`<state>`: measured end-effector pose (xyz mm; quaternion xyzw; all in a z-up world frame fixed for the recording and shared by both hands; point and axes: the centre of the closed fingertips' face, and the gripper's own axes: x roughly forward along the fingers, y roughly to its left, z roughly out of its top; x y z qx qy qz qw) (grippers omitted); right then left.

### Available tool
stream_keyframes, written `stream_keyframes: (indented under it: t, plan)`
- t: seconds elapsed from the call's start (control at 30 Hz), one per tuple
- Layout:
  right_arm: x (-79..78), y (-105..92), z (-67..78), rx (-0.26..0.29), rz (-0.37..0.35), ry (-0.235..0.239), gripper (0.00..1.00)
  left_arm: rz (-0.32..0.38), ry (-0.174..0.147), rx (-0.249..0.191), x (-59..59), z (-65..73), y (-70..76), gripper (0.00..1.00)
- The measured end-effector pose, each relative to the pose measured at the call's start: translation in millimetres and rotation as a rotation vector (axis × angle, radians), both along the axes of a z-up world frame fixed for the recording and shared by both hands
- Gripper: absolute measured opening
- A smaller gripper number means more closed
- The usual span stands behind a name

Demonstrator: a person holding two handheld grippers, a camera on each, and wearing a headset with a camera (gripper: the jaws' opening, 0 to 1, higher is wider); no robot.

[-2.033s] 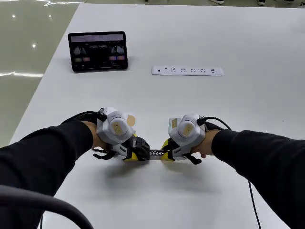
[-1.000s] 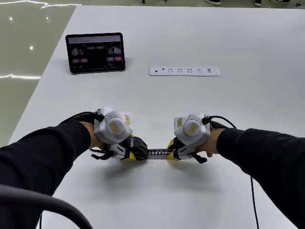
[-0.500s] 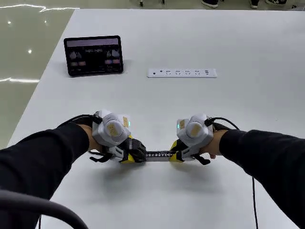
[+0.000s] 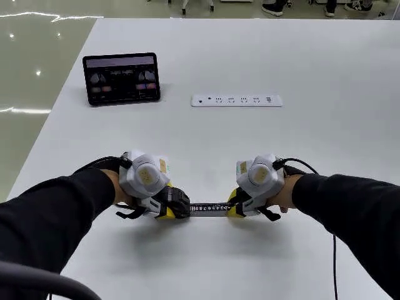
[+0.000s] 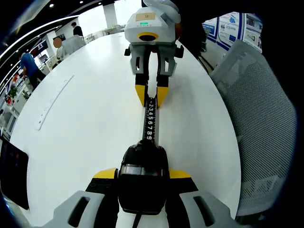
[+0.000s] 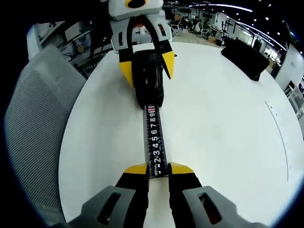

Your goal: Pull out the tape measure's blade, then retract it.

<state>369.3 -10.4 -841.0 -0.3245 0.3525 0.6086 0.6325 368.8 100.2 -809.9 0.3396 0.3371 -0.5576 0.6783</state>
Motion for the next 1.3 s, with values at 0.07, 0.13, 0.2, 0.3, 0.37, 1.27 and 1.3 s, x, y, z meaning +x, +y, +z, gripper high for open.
stream_keyframes:
  t: [0.07, 0.13, 0.2, 0.3, 0.37, 1.27, 1.3]
  plan:
    - [-0.1, -2.6, -0.1, -0.005, 0.002, -0.003, 0.11, 0.001, 0.000, -0.001, -0.1, -0.1, 0.0, 0.34]
    - [0.0, -4.9, -0.2, -0.007, 0.001, -0.003, 0.11, 0.002, 0.000, -0.002, 0.1, -0.4, 0.1, 0.34]
    - [0.6, -7.1, -0.3, -0.009, 0.000, -0.003, 0.11, 0.002, 0.000, -0.002, 0.0, -0.4, 0.3, 0.34]
    - [0.9, -9.9, -0.1, -0.013, -0.003, -0.003, 0.11, 0.003, 0.000, -0.002, -0.1, -0.5, 0.5, 0.34]
    - [0.6, -12.1, 0.0, -0.014, -0.002, -0.006, 0.11, 0.004, 0.000, -0.002, -0.2, -0.6, 0.6, 0.34]
    - [1.9, -36.4, -0.2, -0.021, -0.035, 0.003, 0.11, 0.010, 0.001, -0.008, -1.2, -0.5, -0.1, 0.34]
    - [1.9, -37.0, -0.2, -0.021, -0.035, 0.002, 0.11, 0.011, 0.001, -0.008, -1.1, -0.4, -0.1, 0.34]
